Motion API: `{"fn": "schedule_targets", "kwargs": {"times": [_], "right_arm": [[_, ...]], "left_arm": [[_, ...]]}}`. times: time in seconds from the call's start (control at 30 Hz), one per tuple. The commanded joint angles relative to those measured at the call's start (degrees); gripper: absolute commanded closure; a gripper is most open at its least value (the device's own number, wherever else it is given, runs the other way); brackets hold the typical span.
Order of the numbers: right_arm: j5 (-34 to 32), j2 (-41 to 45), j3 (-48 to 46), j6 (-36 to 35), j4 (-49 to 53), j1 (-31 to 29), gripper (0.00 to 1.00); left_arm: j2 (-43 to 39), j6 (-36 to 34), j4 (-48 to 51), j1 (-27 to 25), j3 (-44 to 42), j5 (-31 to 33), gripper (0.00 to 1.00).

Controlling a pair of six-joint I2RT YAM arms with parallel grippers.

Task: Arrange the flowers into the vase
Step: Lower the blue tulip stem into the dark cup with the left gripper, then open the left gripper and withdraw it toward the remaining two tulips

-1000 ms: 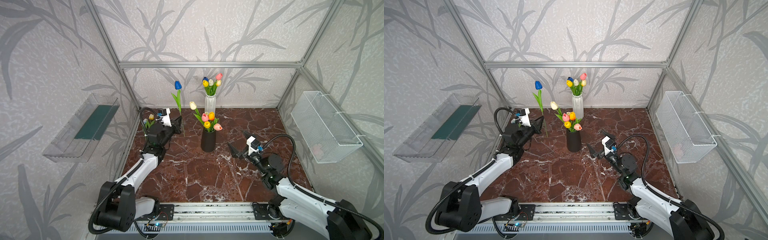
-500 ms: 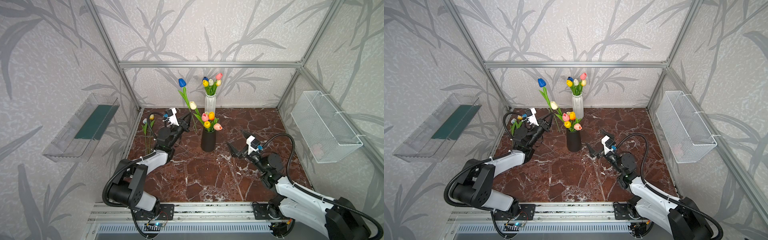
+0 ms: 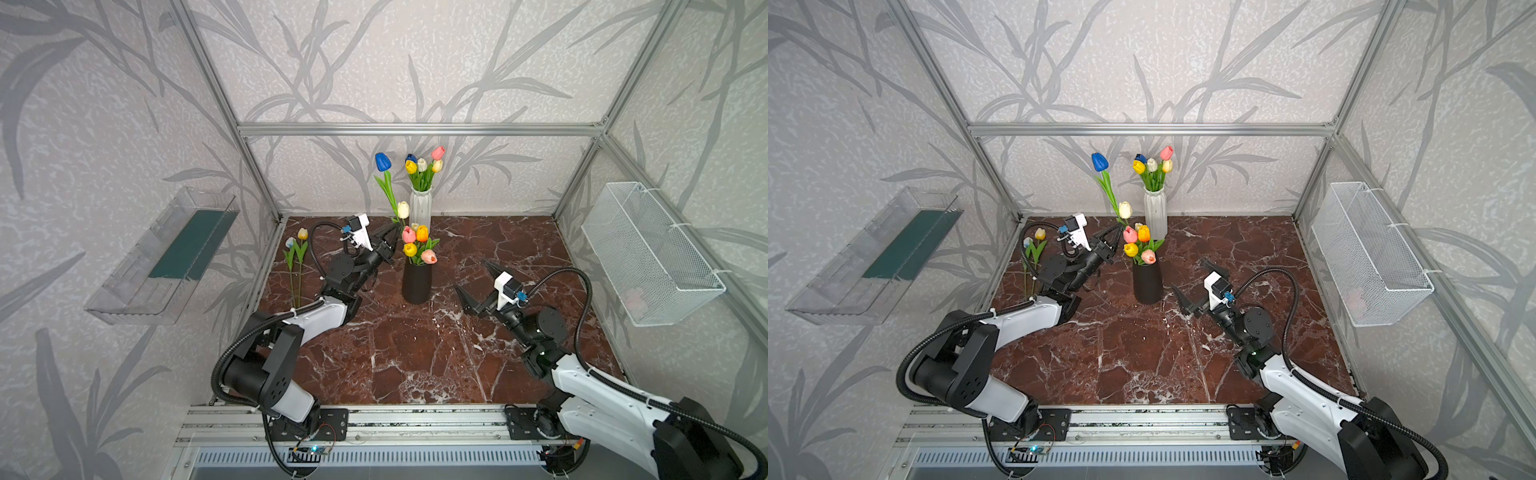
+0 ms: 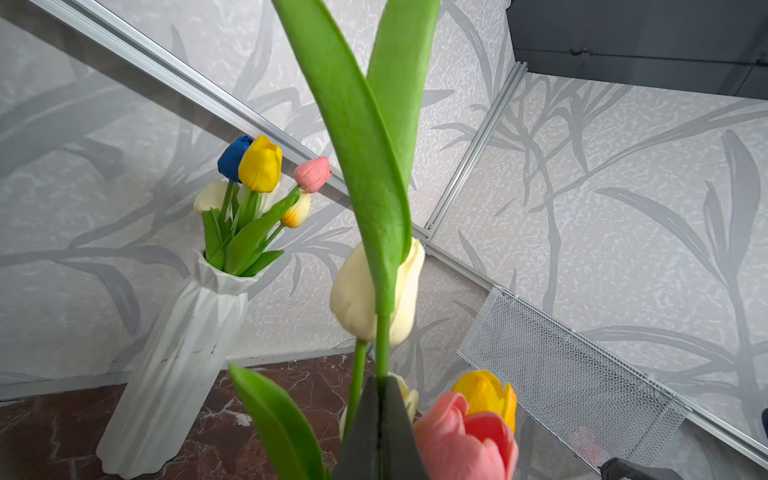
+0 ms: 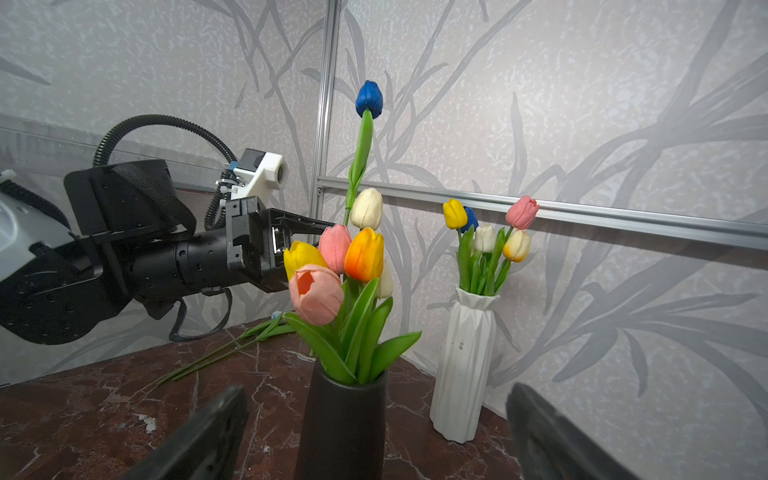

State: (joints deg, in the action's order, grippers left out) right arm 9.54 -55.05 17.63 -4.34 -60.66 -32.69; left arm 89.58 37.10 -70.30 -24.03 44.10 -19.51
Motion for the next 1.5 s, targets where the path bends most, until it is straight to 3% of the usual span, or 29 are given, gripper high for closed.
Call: {"fn": "schedule_targets", "kwargs": {"times": [0.0, 0.33, 0.5, 0.63, 0.93, 1.17, 1.47], "right_arm": [[0.22, 0.90, 0.13, -0.33, -2.97, -0.27, 0.02], [0.04, 1.60, -0.23, -0.93, -2.49, -0.27, 0.02], [0.04, 1.63, -0.30, -1.02, -2.53, -0.27, 0.02], [0.13, 1.22, -0.36, -0.86, -2.75, -0.27, 0.02], [0.31, 1.08, -0.26, -0.84, -3.07, -0.27, 0.02], [0.30, 0.60, -0.23, -0.93, -3.14, -0.32, 0.03], [0.22, 0.29, -0.23, -1.36, -3.23, -0.27, 0.03]], "left_arm": [[1.41, -1.35, -1.99, -1.09, 1.86, 0.60, 1.00], [-0.70, -5.44, -0.96, -1.81, 1.43, 2.23, 1.00], [-5.76, -11.51, 6.23, -1.63, 1.01, 5.99, 1.00], [-4.65, -13.93, 5.14, -1.17, 1.50, 6.56, 1.00], [3.53, -10.47, -2.65, -1.19, 5.14, 3.43, 1.00], [5.12, -9.40, -4.48, -1.54, 6.26, 2.90, 1.00], [4.31, -11.17, -6.22, -1.64, 0.07, 2.47, 1.00]]}}
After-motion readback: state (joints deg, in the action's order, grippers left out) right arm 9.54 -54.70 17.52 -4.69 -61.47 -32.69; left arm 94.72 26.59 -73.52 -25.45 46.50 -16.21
